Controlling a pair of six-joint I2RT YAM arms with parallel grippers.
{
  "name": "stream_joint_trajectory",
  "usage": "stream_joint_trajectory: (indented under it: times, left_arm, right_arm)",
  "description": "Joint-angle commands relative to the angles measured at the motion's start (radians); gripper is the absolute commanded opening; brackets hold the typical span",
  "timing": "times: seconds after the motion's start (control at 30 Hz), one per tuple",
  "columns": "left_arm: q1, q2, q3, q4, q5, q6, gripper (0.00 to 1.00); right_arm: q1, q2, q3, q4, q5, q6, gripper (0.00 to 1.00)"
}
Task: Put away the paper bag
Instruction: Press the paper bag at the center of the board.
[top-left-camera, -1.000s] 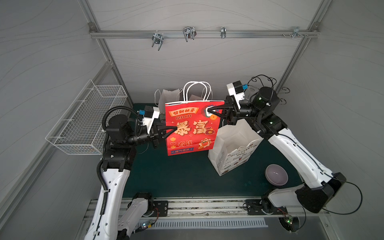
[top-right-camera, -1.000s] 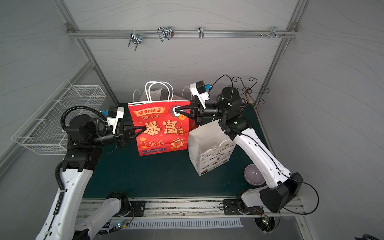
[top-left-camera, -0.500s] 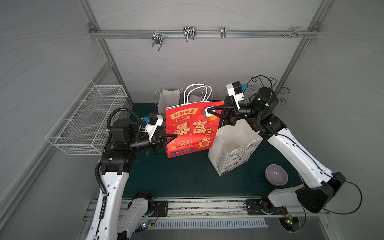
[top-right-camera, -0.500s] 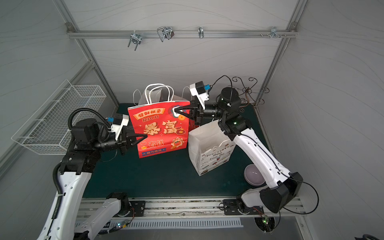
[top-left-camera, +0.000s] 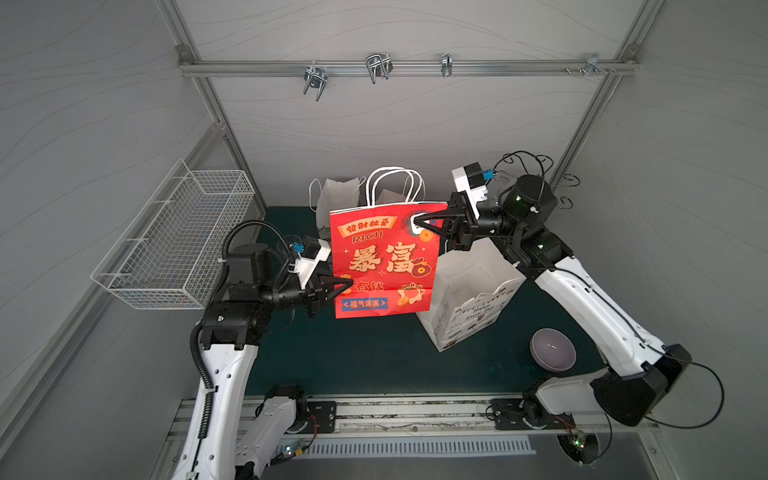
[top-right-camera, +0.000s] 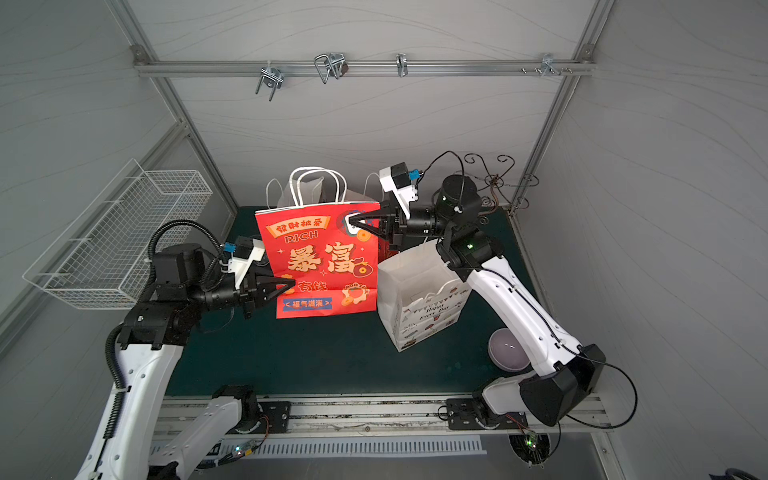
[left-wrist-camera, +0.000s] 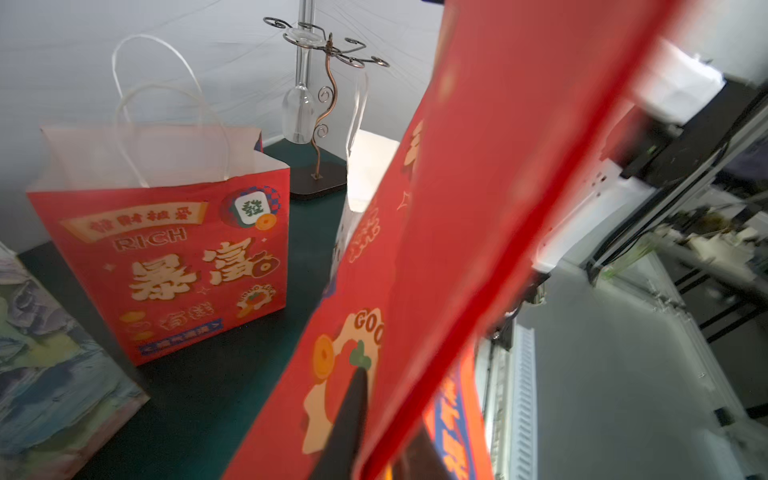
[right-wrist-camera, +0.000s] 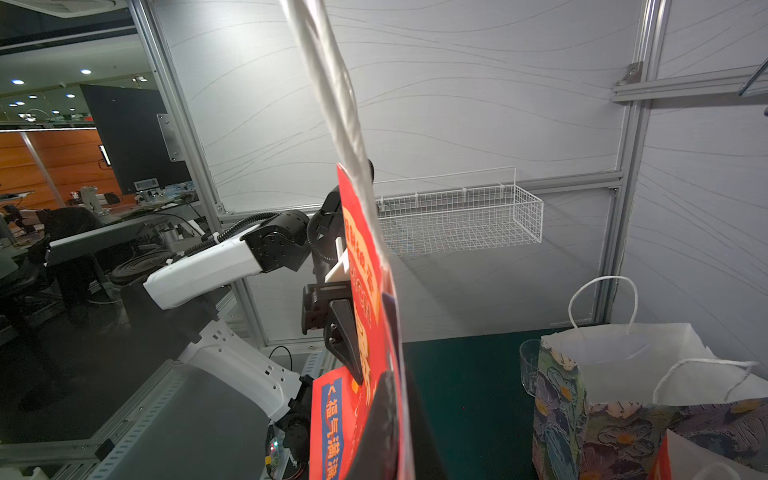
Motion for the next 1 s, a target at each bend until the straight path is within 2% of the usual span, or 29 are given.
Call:
stream_joint_trajectory:
  times: [0.0,0.03,0.1,0.13,0.2,0.27,0.33,0.37,0.43,0.47,0.53,0.57,0.67,0.77,0.8,0.87,0.97]
  left_arm:
    - [0.004,-0.003,0.024,-0.025,0.014,0.035,0.00]
    - [0.004,-0.003,0.026,-0.019,0.019,0.031,0.02]
    - [0.004,-0.010,0.028,0.044,0.030,-0.026,0.30]
    - [0.004,-0.015,0.024,0.101,0.043,-0.067,0.40]
    - [0.004,-0.031,-0.019,0.361,0.066,-0.278,0.56]
    - [0.003,-0.040,-0.078,0.685,0.062,-0.511,0.62]
    - [0.003,-0.032,-0.098,0.846,0.031,-0.634,0.65]
    - [0.002,-0.019,-0.088,0.867,0.034,-0.655,0.64]
    - [-0.004,-0.001,-0.053,0.849,0.057,-0.645,0.53]
    - [-0.008,0.004,-0.038,0.822,0.061,-0.622,0.41]
    - [-0.011,0.009,-0.024,0.781,0.068,-0.577,0.09]
    - [-0.011,0.010,-0.025,0.777,0.071,-0.572,0.00]
    - [-0.011,0.011,-0.039,0.834,0.076,-0.620,0.00]
    - [-0.011,0.009,-0.050,0.890,0.062,-0.672,0.00]
    - [-0.011,0.011,-0.049,0.881,0.062,-0.668,0.00]
    - [-0.011,0.009,-0.050,0.851,0.071,-0.648,0.00]
    - [-0.011,0.009,-0.062,0.841,0.080,-0.642,0.00]
  right_arm:
    - [0.000,-0.020,0.004,0.048,0.010,0.007,0.00]
    - [-0.002,-0.021,0.005,0.047,0.008,0.008,0.00]
    - [-0.001,-0.021,0.004,0.037,0.000,0.007,0.00]
    - [0.001,-0.020,0.003,0.031,-0.005,0.007,0.00]
    - [0.006,-0.016,0.000,0.016,-0.020,0.004,0.00]
    - [0.019,-0.010,0.005,-0.012,-0.028,-0.012,0.00]
    - [0.037,-0.003,0.019,-0.044,-0.030,-0.034,0.00]
    - [0.045,0.002,0.023,-0.051,-0.029,-0.040,0.00]
    - [0.055,0.009,0.027,-0.055,-0.028,-0.041,0.00]
    - [0.057,0.011,0.030,-0.056,-0.026,-0.040,0.00]
    - [0.061,0.013,0.033,-0.058,-0.024,-0.040,0.00]
    - [0.060,0.014,0.037,-0.061,-0.025,-0.040,0.00]
    - [0.054,0.008,0.046,-0.093,-0.032,-0.052,0.00]
    - [0.032,0.000,0.045,-0.088,-0.050,-0.020,0.30]
    - [0.024,-0.001,0.042,-0.072,-0.056,0.001,0.37]
    - [0.014,-0.002,0.040,-0.044,-0.065,0.029,0.42]
    - [0.012,-0.004,0.039,-0.039,-0.070,0.033,0.42]
